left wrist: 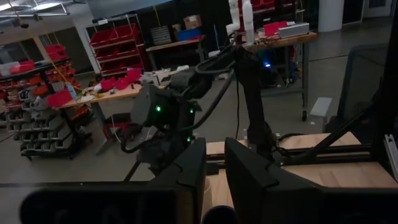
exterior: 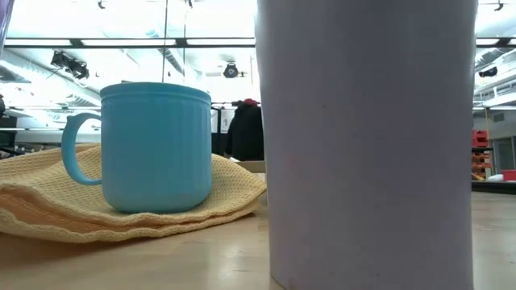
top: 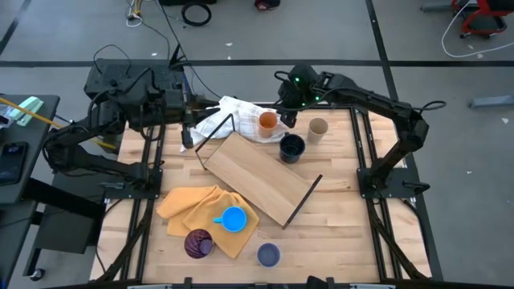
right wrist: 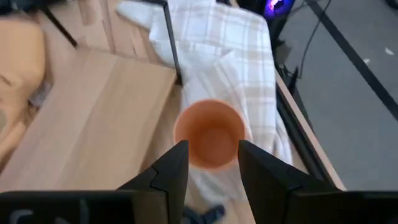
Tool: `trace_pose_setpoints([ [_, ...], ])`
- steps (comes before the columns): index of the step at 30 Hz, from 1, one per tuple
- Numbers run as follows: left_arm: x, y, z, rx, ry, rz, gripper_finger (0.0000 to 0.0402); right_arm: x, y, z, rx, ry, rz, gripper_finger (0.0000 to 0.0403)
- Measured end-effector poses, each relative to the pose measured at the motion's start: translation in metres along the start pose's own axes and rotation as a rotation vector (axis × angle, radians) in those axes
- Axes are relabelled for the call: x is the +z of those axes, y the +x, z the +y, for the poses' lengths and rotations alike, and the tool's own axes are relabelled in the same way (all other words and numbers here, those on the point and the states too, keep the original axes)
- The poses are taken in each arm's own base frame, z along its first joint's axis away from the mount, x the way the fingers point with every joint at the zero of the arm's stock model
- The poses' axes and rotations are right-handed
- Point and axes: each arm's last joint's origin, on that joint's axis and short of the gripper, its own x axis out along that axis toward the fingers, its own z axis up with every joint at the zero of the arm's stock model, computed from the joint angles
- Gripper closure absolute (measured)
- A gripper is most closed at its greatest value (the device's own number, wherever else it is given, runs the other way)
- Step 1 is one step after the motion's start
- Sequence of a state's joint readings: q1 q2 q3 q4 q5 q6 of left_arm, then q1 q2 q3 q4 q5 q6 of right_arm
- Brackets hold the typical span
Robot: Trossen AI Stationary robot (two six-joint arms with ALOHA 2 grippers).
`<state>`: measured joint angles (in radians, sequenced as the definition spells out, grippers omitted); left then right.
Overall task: Stack small to large cups/mugs on shelf
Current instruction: Put the orange cup on the shelf
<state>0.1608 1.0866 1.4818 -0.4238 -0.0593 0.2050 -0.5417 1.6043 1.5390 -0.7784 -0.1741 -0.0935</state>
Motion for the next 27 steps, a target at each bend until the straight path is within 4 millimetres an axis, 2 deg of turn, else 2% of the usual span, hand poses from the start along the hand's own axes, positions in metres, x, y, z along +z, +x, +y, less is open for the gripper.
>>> trace_pose_setpoints([
  [5, 0.0, 0.0, 0.0, 0.0, -0.001, 0.0, 0.0328, -0.008, 0.017, -0.001, 0.041, 0.06, -0.041, 0.0256],
  [10, 0.0, 0.0, 0.0, 0.0, -0.002, 0.0, 0.0332, -0.015, 0.026, -0.001, 0.044, 0.091, -0.034, 0.0256],
  [16, 0.0, 0.0, 0.0, 0.0, -0.002, 0.0, 0.0328, -0.013, 0.031, -0.003, 0.035, 0.094, -0.067, 0.0256],
  [25, 0.0, 0.0, 0.0, 0.0, -0.003, 0.0, 0.0325, -0.017, 0.059, -0.009, 0.02, 0.123, -0.025, 0.0256],
  [27, 0.0, 0.0, 0.0, 0.0, -0.003, 0.0, 0.0327, -0.018, 0.06, -0.011, 0.008, 0.127, -0.024, 0.0256],
])
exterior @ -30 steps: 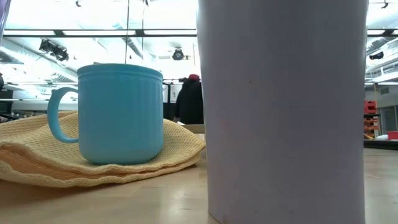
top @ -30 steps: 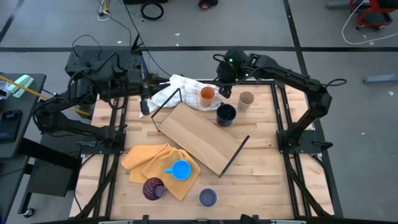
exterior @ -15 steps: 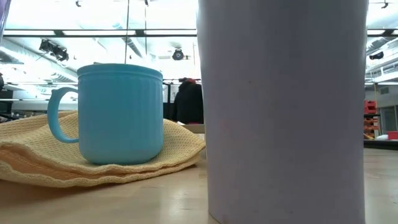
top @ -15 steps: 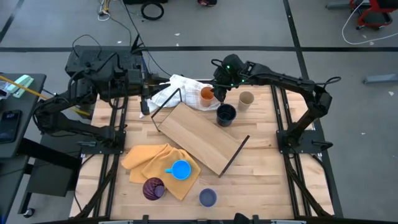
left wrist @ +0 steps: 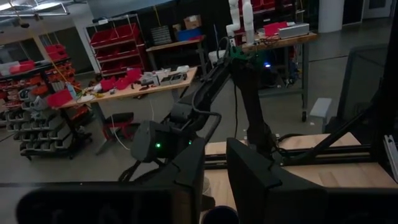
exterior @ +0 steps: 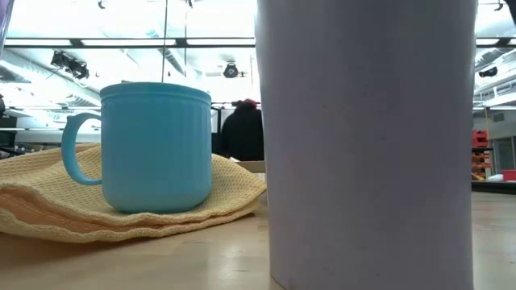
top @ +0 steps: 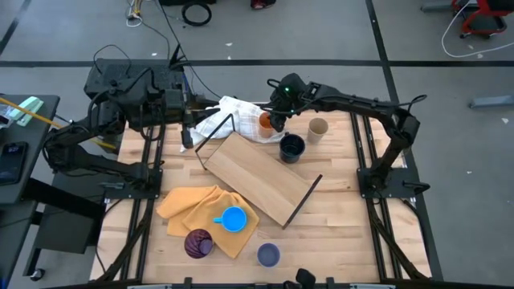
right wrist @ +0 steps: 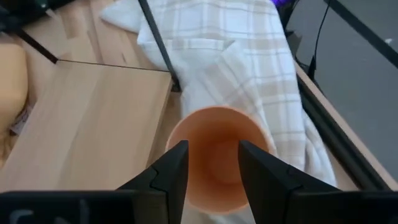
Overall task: Stack small to large cups/mugs on shelf
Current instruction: Put the orange cup on the shelf
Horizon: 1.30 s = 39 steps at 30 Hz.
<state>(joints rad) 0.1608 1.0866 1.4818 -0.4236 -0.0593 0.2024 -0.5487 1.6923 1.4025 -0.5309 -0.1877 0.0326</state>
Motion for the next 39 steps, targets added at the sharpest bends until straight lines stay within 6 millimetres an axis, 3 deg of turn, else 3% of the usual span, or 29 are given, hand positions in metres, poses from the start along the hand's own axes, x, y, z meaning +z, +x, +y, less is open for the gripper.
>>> trace_pose_setpoints([
  [16, 0.0, 0.0, 0.0, 0.0, -0.001, 0.0, 0.0317, 0.002, -0.009, -0.03, -0.046, 0.076, -0.026, 0.0256],
  [39, 0.0, 0.0, 0.0, 0.0, -0.007, 0.0, 0.0313, -0.001, -0.007, -0.019, -0.016, 0.066, 0.005, 0.0256],
])
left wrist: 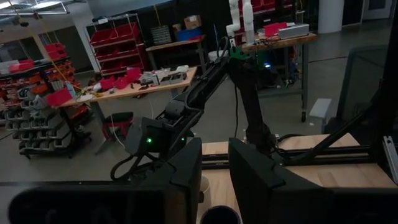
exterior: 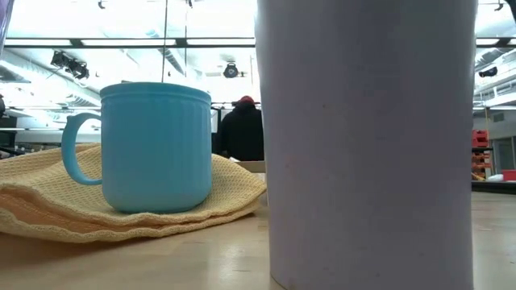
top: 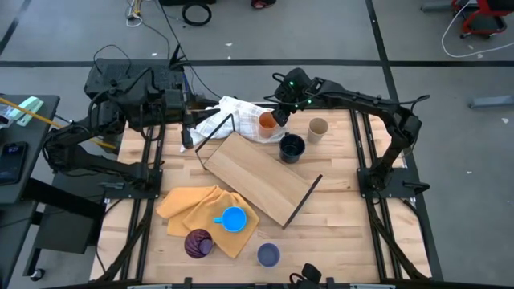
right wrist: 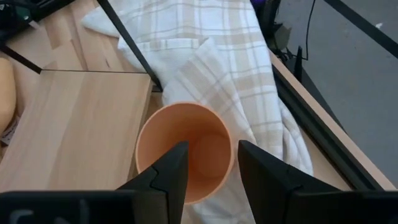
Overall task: Stack small to large cups/mugs on shelf
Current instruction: Put the orange cup on the shelf
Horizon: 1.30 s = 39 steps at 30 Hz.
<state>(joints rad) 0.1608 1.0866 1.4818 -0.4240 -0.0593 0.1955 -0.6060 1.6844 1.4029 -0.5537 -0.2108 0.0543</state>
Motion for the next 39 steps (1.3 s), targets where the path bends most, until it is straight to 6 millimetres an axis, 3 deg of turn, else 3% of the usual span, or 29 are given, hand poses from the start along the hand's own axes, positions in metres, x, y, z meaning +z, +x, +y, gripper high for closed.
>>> trace_pose_setpoints([
  [28, 0.0, 0.0, 0.0, 0.0, 0.0, 0.0, 0.0311, 0.0, 0.0, 0.004, 0.058, 0.005, 0.003, 0.0257],
  [31, 0.0, 0.0, 0.0, -0.001, 0.001, 0.001, 0.0311, 0.006, -0.005, 0.024, 0.192, -0.015, -0.004, 0.0257],
  [34, 0.0, 0.0, 0.0, 0.0, 0.008, 0.001, 0.0315, 0.016, -0.025, 0.067, 0.329, -0.146, -0.065, 0.0257],
  [37, 0.0, 0.0, 0.0, 0.0, 0.01, 0.0, 0.0316, 0.023, -0.044, 0.102, 0.3, -0.296, -0.131, 0.0257],
  [39, 0.0, 0.0, 0.001, 0.005, 0.007, 0.002, 0.0315, 0.027, -0.051, 0.107, 0.188, -0.352, -0.149, 0.0257],
])
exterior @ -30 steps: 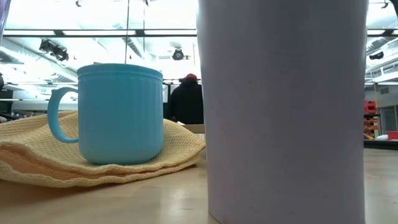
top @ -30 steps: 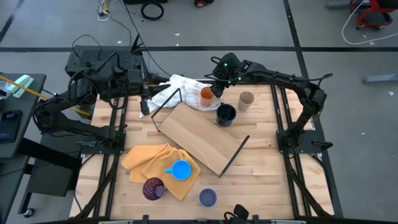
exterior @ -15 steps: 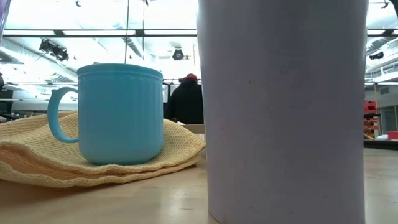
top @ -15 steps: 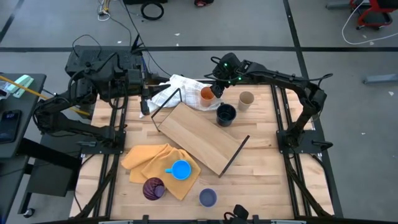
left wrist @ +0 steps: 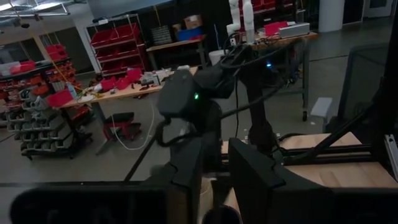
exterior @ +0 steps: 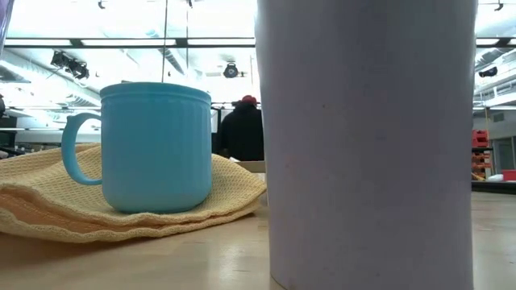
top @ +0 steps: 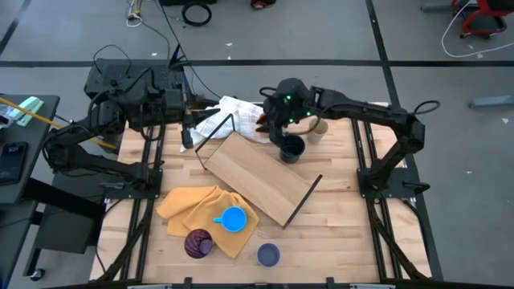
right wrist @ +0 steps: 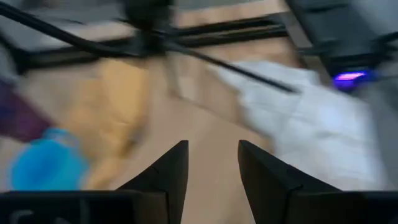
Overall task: Stack small to large cups/mugs on shelf
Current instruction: Put the orange cup on the shelf
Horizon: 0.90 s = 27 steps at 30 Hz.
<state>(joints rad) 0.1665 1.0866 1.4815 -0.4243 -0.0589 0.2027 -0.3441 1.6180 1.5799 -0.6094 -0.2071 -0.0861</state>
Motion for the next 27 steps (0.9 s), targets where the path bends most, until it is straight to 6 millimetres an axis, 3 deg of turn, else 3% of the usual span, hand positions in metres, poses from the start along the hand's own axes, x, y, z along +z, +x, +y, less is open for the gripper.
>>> trace_pose_setpoints([
  [3, 0.0, 0.0, 0.0, 0.0, -0.008, 0.005, 0.0311, 0.003, -0.006, -0.011, -0.12, 0.0, 0.013, 0.0257],
  [10, -0.004, 0.0, -0.002, -0.047, -0.058, 0.037, 0.0308, -0.006, -0.028, -0.061, -0.247, 0.144, 0.02, 0.0257],
  [14, -0.004, 0.0, -0.005, -0.058, -0.058, 0.044, 0.0308, -0.009, -0.04, -0.08, -0.218, 0.227, -0.014, 0.0257],
  [17, -0.005, 0.0, -0.005, -0.061, -0.057, 0.046, 0.0308, -0.008, -0.04, -0.075, -0.059, 0.263, -0.034, 0.0257],
  [19, -0.005, 0.0, -0.004, -0.059, -0.057, 0.046, 0.0308, -0.005, -0.035, -0.061, 0.022, 0.234, -0.033, 0.0257],
  [22, -0.005, 0.0, -0.004, -0.058, -0.057, 0.046, 0.0307, -0.002, -0.028, -0.042, 0.03, 0.154, -0.021, 0.0257],
  [27, -0.005, 0.0, -0.005, -0.059, -0.057, 0.046, 0.031, 0.004, -0.029, -0.033, 0.12, 0.192, -0.068, 0.0257],
])
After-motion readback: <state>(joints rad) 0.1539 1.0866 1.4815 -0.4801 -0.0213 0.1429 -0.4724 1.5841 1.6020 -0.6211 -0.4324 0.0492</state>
